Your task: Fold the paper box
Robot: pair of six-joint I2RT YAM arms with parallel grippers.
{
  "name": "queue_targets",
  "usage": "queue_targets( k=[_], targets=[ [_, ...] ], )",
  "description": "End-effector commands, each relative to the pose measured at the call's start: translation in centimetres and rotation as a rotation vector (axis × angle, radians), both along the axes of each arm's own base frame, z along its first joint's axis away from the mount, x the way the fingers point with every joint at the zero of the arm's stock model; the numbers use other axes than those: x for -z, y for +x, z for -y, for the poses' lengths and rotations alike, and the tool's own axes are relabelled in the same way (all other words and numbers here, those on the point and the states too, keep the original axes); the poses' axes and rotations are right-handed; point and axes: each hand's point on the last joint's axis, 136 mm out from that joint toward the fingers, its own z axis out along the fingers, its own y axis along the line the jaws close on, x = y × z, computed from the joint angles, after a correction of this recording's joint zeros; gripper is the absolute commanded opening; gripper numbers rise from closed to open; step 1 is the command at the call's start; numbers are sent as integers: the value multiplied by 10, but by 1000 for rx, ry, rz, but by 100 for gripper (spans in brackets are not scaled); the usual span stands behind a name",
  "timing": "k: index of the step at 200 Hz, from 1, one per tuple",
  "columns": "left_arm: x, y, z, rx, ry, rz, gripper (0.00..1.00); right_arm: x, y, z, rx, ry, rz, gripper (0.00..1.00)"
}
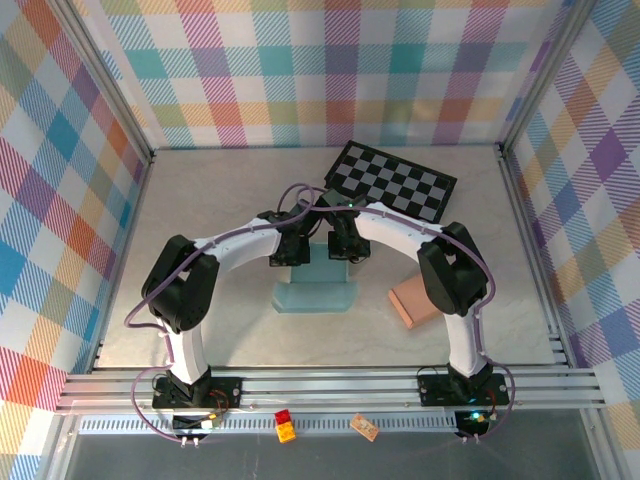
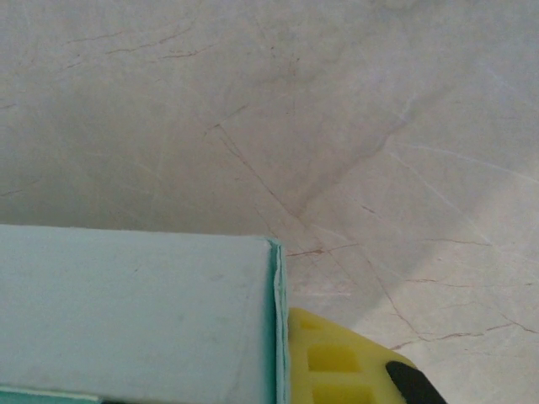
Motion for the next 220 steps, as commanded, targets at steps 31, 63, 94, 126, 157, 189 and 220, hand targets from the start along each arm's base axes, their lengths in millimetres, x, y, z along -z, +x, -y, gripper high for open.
queue_targets(
  k=[31,63,94,126,157,189,220],
  targets=[
    [7,-3,-38,-97,234,26,0,8,-13,-5,9,-28,-53,0],
    [14,-2,-36,-90,243,8,0,13,-14,-11,8,-3,-72,0],
    [21,0,-30,-83,231,-16,0,16,-16,-14,11,8,-92,0],
    [5,5,-23,-68,188,10,24,16,-16,-11,18,1,-93,0],
    [-26,8,-15,-67,114,66,43,17,-16,-8,30,-6,-100,0],
    [-46,6,-1,-49,-2,83,49,18,-16,-8,43,-3,-112,0],
    [-62,3,14,-41,-139,98,59,21,-18,-6,65,-3,-135,0]
  ],
)
